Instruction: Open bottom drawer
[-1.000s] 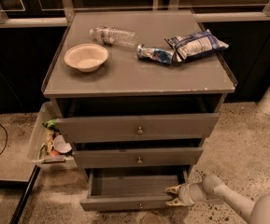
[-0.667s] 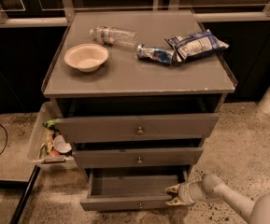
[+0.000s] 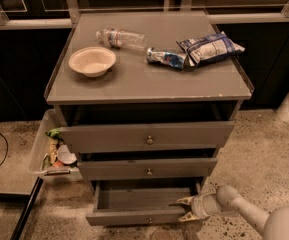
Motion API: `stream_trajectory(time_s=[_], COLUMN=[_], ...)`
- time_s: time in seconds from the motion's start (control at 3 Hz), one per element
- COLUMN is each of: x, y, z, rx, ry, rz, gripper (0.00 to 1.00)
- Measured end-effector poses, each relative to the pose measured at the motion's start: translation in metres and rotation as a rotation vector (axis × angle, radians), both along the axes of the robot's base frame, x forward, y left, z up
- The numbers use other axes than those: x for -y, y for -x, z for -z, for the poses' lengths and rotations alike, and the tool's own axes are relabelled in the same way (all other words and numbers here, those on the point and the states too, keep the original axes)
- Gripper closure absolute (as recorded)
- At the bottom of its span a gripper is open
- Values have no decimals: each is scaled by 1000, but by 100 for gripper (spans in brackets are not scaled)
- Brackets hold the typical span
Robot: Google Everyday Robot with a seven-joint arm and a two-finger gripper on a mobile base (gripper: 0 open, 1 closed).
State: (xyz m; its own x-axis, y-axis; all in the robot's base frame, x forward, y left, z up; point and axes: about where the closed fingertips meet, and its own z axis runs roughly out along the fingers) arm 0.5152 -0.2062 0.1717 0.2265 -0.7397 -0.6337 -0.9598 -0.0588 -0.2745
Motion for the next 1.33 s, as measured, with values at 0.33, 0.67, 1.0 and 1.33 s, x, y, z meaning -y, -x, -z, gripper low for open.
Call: stream_trajectory(time_s=[0.33,0.67,1.0,1.33], x=[4,13,20,22], y=[11,27,42,55], z=[11,16,8,-2], rx=[-45,-79,-80,-68], ry=[-13,-13,4,13], rz=[3,20,29,28], gripper=[18,42,64,88])
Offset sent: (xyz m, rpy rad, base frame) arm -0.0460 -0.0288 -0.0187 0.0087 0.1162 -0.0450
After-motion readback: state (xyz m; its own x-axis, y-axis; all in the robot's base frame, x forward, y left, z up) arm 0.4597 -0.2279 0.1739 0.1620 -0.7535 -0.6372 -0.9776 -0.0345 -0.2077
